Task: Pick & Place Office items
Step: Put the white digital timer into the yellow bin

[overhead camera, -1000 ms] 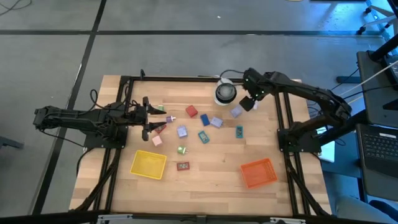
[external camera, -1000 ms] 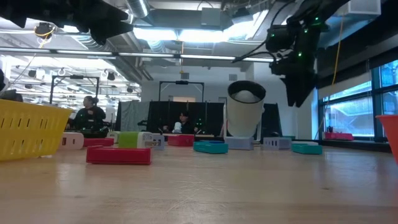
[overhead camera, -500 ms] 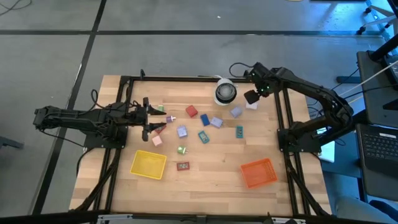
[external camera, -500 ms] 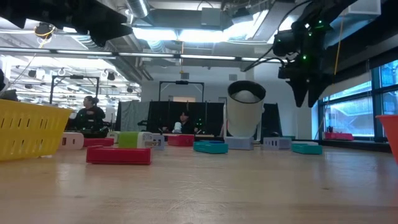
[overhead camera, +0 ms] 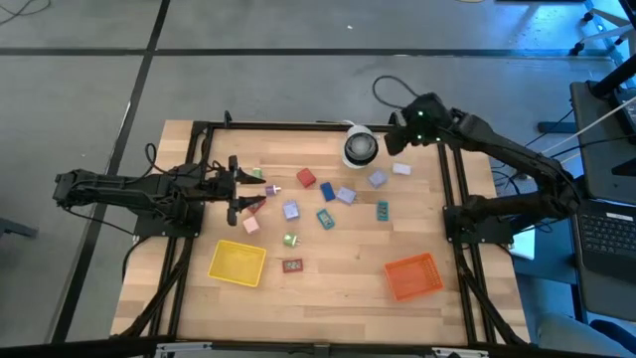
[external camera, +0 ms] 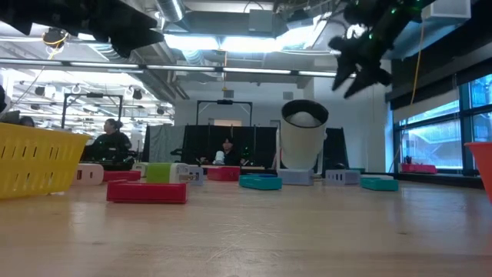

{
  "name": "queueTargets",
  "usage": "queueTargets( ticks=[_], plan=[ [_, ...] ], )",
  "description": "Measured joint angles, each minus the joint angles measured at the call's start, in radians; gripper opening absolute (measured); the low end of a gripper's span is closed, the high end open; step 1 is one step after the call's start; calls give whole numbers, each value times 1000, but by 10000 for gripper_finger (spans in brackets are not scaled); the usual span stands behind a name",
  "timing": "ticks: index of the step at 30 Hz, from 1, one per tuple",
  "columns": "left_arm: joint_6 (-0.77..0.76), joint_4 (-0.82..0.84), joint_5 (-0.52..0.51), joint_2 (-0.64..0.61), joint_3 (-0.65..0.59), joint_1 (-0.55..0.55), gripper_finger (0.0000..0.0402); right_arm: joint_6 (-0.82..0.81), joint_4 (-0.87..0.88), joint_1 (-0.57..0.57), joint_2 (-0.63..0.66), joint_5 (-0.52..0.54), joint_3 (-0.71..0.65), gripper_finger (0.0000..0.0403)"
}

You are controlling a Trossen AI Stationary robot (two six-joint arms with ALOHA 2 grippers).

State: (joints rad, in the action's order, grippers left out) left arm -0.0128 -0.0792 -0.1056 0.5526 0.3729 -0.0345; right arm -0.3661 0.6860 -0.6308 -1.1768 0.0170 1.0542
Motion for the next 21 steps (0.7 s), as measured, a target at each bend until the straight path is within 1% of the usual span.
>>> queueTargets(
  ticks=[3,9,14,17,21],
  plan=[
    [0,-1,-5,0,0,0,208,-12,-38,38,4,-9,0,223],
    [-1,-7,-6,0,0,0,208,-11,-58,118,-40,101,0,223],
    [-1,-7,-6,0,0,0,208,-12,-66,180,-87,141,0,223],
    [-1,-7,-6,0,0,0,208,-12,-65,208,-105,214,0,223],
    [-1,-7,-6,0,0,0,208,-13,-66,224,-121,230,0,223]
  ],
)
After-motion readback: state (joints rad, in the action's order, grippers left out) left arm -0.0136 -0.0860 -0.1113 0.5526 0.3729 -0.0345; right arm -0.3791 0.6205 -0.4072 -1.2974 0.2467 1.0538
